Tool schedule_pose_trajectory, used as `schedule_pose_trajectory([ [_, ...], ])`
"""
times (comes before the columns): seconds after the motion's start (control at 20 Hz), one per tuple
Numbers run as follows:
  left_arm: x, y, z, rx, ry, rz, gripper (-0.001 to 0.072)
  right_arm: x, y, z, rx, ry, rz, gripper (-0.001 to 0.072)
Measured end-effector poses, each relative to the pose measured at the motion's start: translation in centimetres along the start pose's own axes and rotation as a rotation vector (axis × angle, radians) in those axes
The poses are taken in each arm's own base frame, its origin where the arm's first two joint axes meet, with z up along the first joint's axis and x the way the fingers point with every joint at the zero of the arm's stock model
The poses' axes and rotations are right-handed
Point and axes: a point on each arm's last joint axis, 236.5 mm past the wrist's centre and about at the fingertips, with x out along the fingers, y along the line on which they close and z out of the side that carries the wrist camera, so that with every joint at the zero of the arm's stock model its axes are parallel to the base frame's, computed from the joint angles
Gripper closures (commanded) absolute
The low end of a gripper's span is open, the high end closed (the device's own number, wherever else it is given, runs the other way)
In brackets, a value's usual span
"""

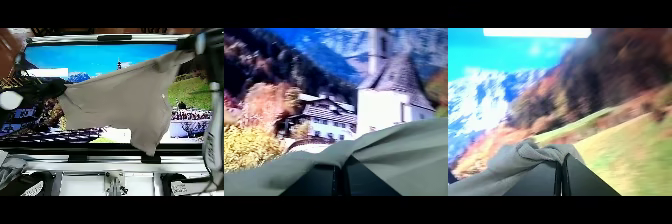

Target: Fold the shirts.

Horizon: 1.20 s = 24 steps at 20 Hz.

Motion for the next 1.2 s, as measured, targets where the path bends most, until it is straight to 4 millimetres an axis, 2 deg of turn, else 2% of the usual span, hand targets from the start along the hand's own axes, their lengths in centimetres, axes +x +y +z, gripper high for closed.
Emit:
schedule_pose_trajectory([
  [0.05, 2.1, 1.3, 0.1, -0.056, 0.009, 0.013, 0.0669, 2.9, 2.0, -1.6, 0.033, 0.04, 0.037, 0.0649],
  [0.15, 5.9, 3.7, 0.2, -0.19, 0.023, 0.023, 0.0668, 7.2, 5.4, -5.2, 0.095, 0.132, 0.106, 0.0625],
  [0.25, 8.6, 5.4, 0.4, -0.292, 0.014, 0.024, 0.0661, 9.9, 8.3, -8.3, 0.158, 0.216, 0.17, 0.0621],
  [0.3, 9.6, 6.0, 0.3, -0.326, 0.016, 0.028, 0.0527, 10.6, 9.4, -9.4, 0.187, 0.247, 0.197, 0.0387],
  [0.35, 10.4, 6.6, -0.2, -0.352, 0.031, 0.036, 0.0231, 11.1, 10.4, -10.4, 0.21, 0.277, 0.222, 0.0046],
  [0.4, 10.9, 6.9, -0.6, -0.364, 0.043, 0.038, -0.0013, 11.3, 11.1, -11.0, 0.226, 0.3, 0.24, 0.0044],
  [0.5, 11.1, 7.5, -1.6, -0.347, 0.106, 0.049, -0.0013, 10.7, 11.4, -11.7, 0.213, 0.34, 0.27, 0.0044],
  [0.6, 10.1, 8.6, -2.4, -0.277, 0.206, 0.062, 0.0003, 9.3, 9.6, -11.8, 0.152, 0.371, 0.269, 0.0045],
  [0.7, 7.9, 10.5, -3.2, -0.225, 0.335, 0.074, 0.0003, 7.7, 5.4, -12.9, 0.106, 0.446, 0.237, 0.0045],
  [0.8, 4.9, 13.1, -4.5, -0.224, 0.474, 0.086, 0.0, 5.9, 0.6, -15.4, 0.138, 0.579, 0.216, 0.0045],
  [0.9, 2.3, 15.3, -6.6, -0.262, 0.595, 0.091, 0.0, 3.5, -2.3, -18.6, 0.209, 0.74, 0.267, 0.0045],
  [1.05, 0.6, 17.5, -10.3, -0.313, 0.709, 0.087, 0.0002, 0.1, -4.1, -21.4, 0.311, 0.906, 0.38, 0.0045],
  [1.1, 0.5, 18.1, -11.6, -0.328, 0.73, 0.086, 0.0008, -0.6, -4.4, -21.8, 0.331, 0.933, 0.403, 0.0045],
  [1.15, 0.8, 18.6, -12.5, -0.338, 0.734, 0.082, 0.006, -1.2, -4.3, -21.9, 0.347, 0.946, 0.434, 0.0045],
  [1.2, 1.1, 18.8, -13.2, -0.347, 0.728, 0.073, 0.006, -1.5, -4.3, -22.0, 0.355, 0.959, 0.452, 0.0045],
])
